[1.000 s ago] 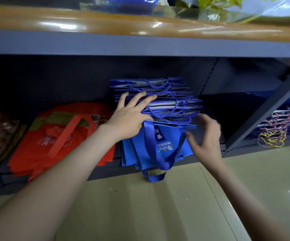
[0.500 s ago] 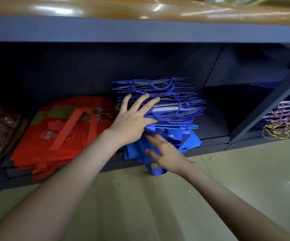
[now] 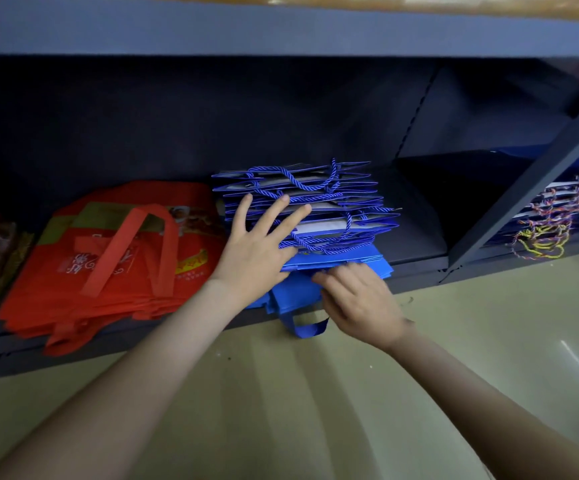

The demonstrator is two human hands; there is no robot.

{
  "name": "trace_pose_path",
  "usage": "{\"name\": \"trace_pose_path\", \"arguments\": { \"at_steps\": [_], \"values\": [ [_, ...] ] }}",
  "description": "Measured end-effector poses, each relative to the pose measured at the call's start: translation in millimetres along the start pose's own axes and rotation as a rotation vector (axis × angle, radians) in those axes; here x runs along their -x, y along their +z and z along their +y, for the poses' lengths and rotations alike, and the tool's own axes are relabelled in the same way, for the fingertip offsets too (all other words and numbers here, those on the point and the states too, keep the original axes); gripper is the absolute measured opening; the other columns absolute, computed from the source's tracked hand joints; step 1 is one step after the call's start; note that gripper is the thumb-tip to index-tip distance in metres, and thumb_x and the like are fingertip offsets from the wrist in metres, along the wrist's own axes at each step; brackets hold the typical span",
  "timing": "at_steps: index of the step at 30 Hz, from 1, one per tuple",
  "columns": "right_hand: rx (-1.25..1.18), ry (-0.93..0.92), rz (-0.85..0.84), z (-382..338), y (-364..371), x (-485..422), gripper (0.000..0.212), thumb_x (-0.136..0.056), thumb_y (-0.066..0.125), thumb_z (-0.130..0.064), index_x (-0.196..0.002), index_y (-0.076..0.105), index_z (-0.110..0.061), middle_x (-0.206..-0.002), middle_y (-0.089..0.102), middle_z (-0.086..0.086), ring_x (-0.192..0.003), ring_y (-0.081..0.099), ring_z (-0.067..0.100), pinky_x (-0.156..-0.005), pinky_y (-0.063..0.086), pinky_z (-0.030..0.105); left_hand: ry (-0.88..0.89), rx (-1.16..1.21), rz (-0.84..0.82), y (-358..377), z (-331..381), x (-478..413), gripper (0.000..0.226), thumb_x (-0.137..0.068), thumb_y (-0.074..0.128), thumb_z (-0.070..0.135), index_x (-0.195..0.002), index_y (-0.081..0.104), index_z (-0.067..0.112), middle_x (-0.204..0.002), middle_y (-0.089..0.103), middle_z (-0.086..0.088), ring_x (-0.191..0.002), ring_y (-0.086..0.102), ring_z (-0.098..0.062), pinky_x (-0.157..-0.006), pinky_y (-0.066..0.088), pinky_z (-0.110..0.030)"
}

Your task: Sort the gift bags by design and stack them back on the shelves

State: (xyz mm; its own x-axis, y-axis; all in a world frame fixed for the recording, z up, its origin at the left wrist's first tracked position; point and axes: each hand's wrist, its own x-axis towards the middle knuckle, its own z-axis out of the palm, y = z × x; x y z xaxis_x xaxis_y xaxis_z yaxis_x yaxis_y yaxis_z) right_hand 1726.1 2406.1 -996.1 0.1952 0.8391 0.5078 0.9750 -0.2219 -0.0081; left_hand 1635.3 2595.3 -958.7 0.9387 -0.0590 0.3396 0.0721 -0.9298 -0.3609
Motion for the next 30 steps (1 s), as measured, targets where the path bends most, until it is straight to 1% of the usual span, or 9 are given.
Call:
{"name": "trace_pose_path", "arguments": {
  "at_steps": [2, 5, 9, 11, 14, 16, 23, 27, 30],
  "values": [
    [0.147, 0.083, 0.054, 18.0, -6.5, 5.2, 0.036, -0.083, 0.058, -0.028, -0.112, 0.050, -0.009, -0.091, 0.044, 0.007, -0.075, 0.038, 0.027, -0.064, 0.029, 0.037, 0.006, -0.038, -0.002, 2.9, 2.0, 1.1, 0.033, -0.068, 0.077, 0.049, -0.096, 0.074, 0.030, -0.156, 0.025, -0.003, -0.141, 0.024, -0.033, -0.107, 0.018, -0.066],
    [0.211, 0.304, -0.138, 47.0, -2.8, 8.7, 0.062, -0.064, 0.083, -0.030, -0.108, 0.049, -0.002, -0.089, 0.050, 0.013, -0.073, 0.050, 0.032, -0.060, 0.039, 0.037, 0.016, -0.062, 0.026, 3.7, 1.9, 0.2, 0.031, -0.069, 0.078, 0.045, -0.093, 0.074, 0.026, -0.155, 0.029, -0.005, -0.139, 0.028, -0.035, -0.107, 0.020, -0.066],
    [0.086, 0.683, -0.313, 64.5, -2.8, 1.4, 0.039, -0.085, 0.069, -0.019, -0.109, 0.046, 0.001, -0.099, 0.060, 0.016, -0.067, 0.057, 0.038, -0.051, 0.034, 0.032, 0.038, -0.102, 0.076, 6.0, -1.8, -2.6, 0.023, -0.071, 0.079, 0.035, -0.091, 0.073, 0.023, -0.154, 0.031, -0.008, -0.138, 0.030, -0.039, -0.106, 0.021, -0.067],
    [0.153, 0.690, -0.266, 66.6, -1.0, -4.7, 0.031, -0.081, 0.066, -0.009, -0.102, 0.045, 0.001, -0.085, 0.060, 0.015, -0.052, 0.042, 0.032, -0.046, 0.027, 0.029, 0.070, -0.108, 0.122, 12.7, 0.4, 0.3, 0.018, -0.076, 0.073, 0.018, -0.094, 0.071, 0.018, -0.154, 0.029, -0.011, -0.138, 0.028, -0.043, -0.104, 0.021, -0.069],
    [0.238, 0.498, -0.126, 67.9, -1.8, -16.6, 0.055, -0.043, 0.080, 0.007, -0.079, 0.039, -0.004, -0.052, 0.046, 0.010, -0.039, 0.019, 0.022, -0.045, 0.001, 0.013, 0.087, -0.113, 0.205, 20.5, 8.7, 10.1, 0.041, -0.079, 0.038, -0.006, -0.109, 0.058, 0.013, -0.152, 0.025, -0.019, -0.134, 0.028, -0.052, -0.103, 0.019, -0.073],
    [0.254, 0.414, -0.051, 71.4, -5.6, -19.8, 0.066, -0.035, 0.080, 0.008, -0.077, 0.032, -0.009, -0.049, 0.042, 0.008, -0.033, 0.024, 0.024, -0.049, -0.005, 0.012, 0.114, -0.167, 0.230, 20.2, 17.3, 12.5, 0.046, -0.076, 0.039, -0.008, -0.115, 0.042, 0.015, -0.152, 0.017, -0.023, -0.133, 0.025, -0.056, -0.103, 0.012, -0.074],
    [0.236, 0.391, 0.175, 82.5, -18.6, -50.0, 0.059, -0.050, 0.075, 0.006, -0.097, 0.042, -0.010, -0.066, 0.055, 0.009, -0.048, 0.054, 0.031, -0.039, 0.021, 0.020, 0.180, -0.429, 0.126, 10.1, 30.9, -17.2, 0.065, -0.087, 0.011, 0.006, -0.151, 0.017, 0.016, -0.156, -0.003, -0.010, -0.146, 0.013, -0.029, -0.104, -0.011, -0.068],
    [-0.191, 0.630, 0.205, 70.0, -15.7, -58.7, 0.032, -0.078, 0.052, 0.007, -0.108, 0.044, -0.003, -0.101, 0.060, 0.014, -0.078, 0.051, 0.040, -0.056, 0.028, 0.031, 0.141, -0.366, 0.081, 12.1, 9.2, -30.3, 0.069, -0.093, 0.026, 0.063, -0.149, 0.022, 0.022, -0.155, 0.002, -0.007, -0.146, 0.008, -0.023, -0.112, -0.008, -0.059],
    [-0.441, 0.692, 0.185, 63.5, -3.9, -42.1, 0.026, -0.086, 0.053, 0.002, -0.107, 0.041, -0.008, -0.104, 0.053, 0.009, -0.086, 0.050, 0.037, -0.070, 0.039, 0.038, 0.188, -0.473, 0.037, 15.5, 0.1, -27.3, 0.073, -0.092, 0.027, 0.066, -0.148, 0.010, 0.022, -0.155, -0.007, -0.009, -0.143, -0.008, -0.026, -0.111, -0.013, -0.056]
  ]
}}
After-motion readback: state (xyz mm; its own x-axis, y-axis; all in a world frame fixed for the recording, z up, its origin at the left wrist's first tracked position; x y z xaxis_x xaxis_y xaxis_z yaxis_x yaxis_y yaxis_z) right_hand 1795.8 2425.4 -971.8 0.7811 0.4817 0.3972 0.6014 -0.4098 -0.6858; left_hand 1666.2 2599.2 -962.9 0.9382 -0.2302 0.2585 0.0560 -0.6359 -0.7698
